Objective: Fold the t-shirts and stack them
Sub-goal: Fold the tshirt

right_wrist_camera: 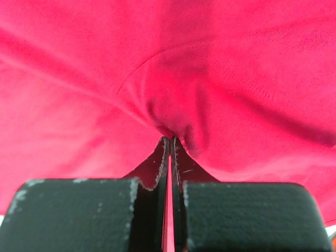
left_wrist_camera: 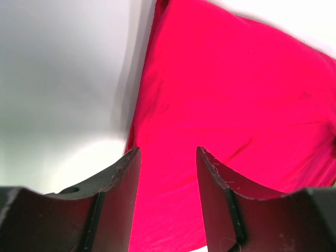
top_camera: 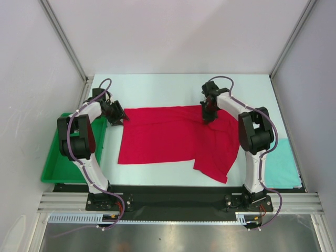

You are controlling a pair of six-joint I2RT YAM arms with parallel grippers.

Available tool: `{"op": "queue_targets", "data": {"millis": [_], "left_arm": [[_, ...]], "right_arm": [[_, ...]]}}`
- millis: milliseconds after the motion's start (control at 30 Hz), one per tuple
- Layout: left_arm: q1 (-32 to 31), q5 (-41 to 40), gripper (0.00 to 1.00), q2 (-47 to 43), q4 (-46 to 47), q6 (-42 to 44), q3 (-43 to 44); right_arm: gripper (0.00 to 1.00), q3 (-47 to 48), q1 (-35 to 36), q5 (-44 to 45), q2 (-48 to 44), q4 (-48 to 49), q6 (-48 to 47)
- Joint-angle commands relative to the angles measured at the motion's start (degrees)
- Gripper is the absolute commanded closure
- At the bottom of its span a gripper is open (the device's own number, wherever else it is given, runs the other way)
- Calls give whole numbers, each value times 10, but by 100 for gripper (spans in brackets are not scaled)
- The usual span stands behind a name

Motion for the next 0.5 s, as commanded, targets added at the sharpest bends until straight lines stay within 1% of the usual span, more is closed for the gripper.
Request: {"op": "queue_targets", "data": {"millis": [0,233,467], "left_arm": [[7,8,48,1,16,-1,-4],[9,8,48,0,19,-2,-8],[10,7,48,-1,19,-3,-7]], "right_arm": [[100,23,4,-52,-35,-70,14],[100,40,5,-136,-20,-118,37],[100,39,1,-221,-4,-102,86]]}}
